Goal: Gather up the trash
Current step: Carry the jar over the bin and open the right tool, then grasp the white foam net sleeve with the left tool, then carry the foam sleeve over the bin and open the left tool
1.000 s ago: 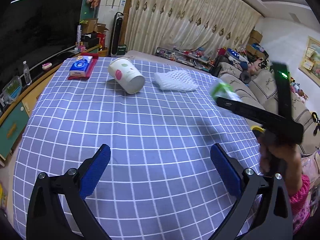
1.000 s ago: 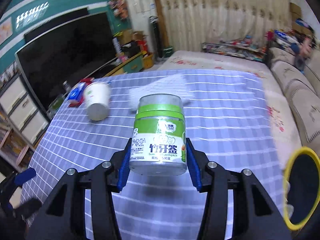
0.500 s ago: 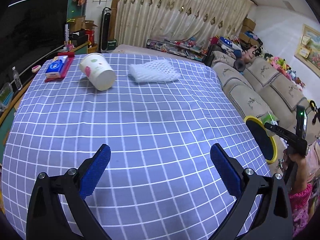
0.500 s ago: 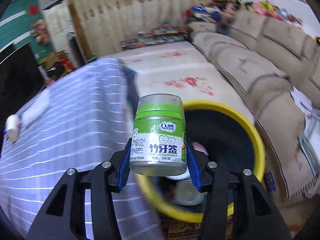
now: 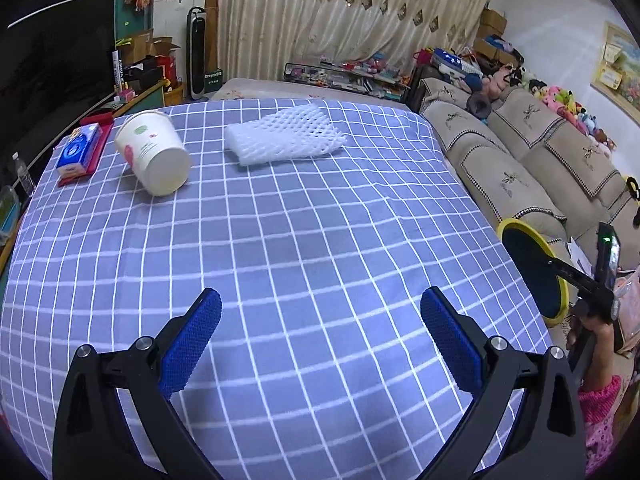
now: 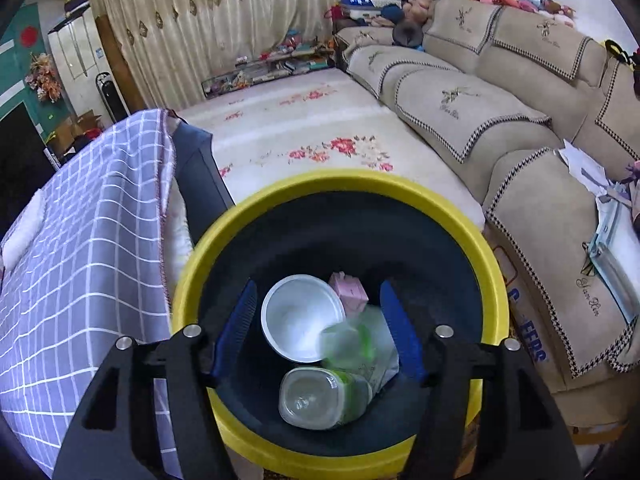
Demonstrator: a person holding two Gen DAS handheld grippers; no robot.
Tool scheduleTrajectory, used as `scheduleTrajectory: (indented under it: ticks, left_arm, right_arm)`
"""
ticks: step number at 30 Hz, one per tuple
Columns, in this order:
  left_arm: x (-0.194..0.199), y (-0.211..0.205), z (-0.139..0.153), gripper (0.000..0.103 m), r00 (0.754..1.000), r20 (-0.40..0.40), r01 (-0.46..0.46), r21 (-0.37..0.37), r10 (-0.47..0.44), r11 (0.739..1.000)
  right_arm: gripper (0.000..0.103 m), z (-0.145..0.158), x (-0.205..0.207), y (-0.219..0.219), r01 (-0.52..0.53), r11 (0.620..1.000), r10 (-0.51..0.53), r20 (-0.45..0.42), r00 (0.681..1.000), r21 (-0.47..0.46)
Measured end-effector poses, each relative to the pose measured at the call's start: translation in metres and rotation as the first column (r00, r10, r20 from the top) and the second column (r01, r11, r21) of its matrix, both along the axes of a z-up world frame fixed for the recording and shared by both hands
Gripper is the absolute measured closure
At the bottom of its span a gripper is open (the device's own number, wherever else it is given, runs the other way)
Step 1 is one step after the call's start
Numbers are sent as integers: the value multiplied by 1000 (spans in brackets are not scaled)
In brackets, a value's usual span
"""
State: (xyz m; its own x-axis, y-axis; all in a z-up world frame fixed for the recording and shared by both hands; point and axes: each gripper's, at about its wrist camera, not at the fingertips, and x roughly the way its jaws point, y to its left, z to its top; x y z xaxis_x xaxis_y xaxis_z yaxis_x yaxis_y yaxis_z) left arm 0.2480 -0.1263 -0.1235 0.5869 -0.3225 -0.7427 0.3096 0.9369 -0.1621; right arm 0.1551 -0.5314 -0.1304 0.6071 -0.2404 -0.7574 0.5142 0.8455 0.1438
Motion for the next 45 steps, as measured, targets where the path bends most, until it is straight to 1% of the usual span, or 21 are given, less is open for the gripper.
scheduleTrajectory:
  ticks: [5, 11, 14, 16, 18, 21, 25, 27, 28, 30, 33, 35, 36, 37, 38, 41, 43, 44, 45]
  left_arm:
    - [34, -8, 6, 5, 999, 37, 35, 44, -37, 998]
    - [98, -15, 8, 5, 997, 52, 45, 72, -49, 996]
    - [127, -20, 3, 5, 998, 50, 45, 86, -50, 995]
    - [147, -21, -1, 5, 998, 51, 25, 105, -31, 994]
    - [168, -23, -4, 5, 999, 47, 15, 108, -20, 994]
    - [191, -27, -8, 5, 999, 42, 8, 123, -13, 992]
    - [227, -29, -17, 5, 1000, 16, -10, 138, 7, 990]
    - [237, -31, -21, 5, 1000, 0, -11, 138, 11, 990]
    - [244, -33, -24, 5, 1000, -4, -13, 154, 14, 988]
    - [251, -37, -30, 5, 1000, -12, -13, 178, 16, 984]
    - [257, -41, -39, 5, 999, -51, -4, 182, 13, 983]
    - [259, -46, -46, 5, 997, -72, 7, 204, 8, 979]
    - [258, -47, -48, 6, 997, -75, 11, 207, 4, 978]
    - [258, -49, -49, 10, 997, -76, 14, 208, 2, 978]
    - [256, -51, -50, 11, 997, -72, 16, 214, -1, 977]
    - [246, -56, -48, 24, 998, -53, 31, 234, -19, 972]
    - [237, -60, -45, 41, 999, -40, 43, 247, -34, 968]
    - [232, -62, -43, 46, 999, -33, 49, 256, -42, 965]
    - [226, -65, -42, 54, 998, -23, 57, 267, -53, 962]
  right_arm:
    - [38, 18, -4, 15, -32, 999, 33, 45, 998, -20]
    - [36, 35, -7, 21, -52, 998, 53, 82, 995, -20]
    - [35, 38, -7, 23, -53, 998, 54, 82, 995, -21]
    - [35, 38, -5, 24, -55, 998, 56, 78, 995, -21]
    - [35, 38, -4, 26, -60, 998, 61, 70, 996, -21]
    - [35, 39, -1, 28, -65, 998, 66, 66, 996, -21]
    - [35, 38, 5, 30, -74, 997, 75, 60, 995, -25]
    - [35, 38, 8, 30, -78, 997, 79, 58, 995, -24]
    - [35, 37, 9, 30, -78, 997, 79, 56, 995, -23]
    - [35, 35, 12, 30, -78, 997, 79, 54, 995, -22]
    - [34, 34, 15, 31, -82, 996, 83, 49, 995, -21]
    - [34, 33, 16, 31, -86, 996, 87, 46, 995, -20]
    - [34, 33, 16, 31, -87, 996, 87, 47, 995, -19]
    - [34, 32, 16, 31, -86, 996, 87, 48, 995, -18]
    - [34, 32, 16, 30, -86, 996, 87, 48, 995, -16]
    - [34, 30, 15, 30, -88, 996, 89, 50, 995, -5]
    - [34, 30, 14, 30, -92, 996, 91, 54, 994, -1]
    - [34, 29, 13, 31, -93, 996, 93, 56, 994, 0]
    - [34, 30, 12, 31, -94, 996, 94, 58, 994, 1]
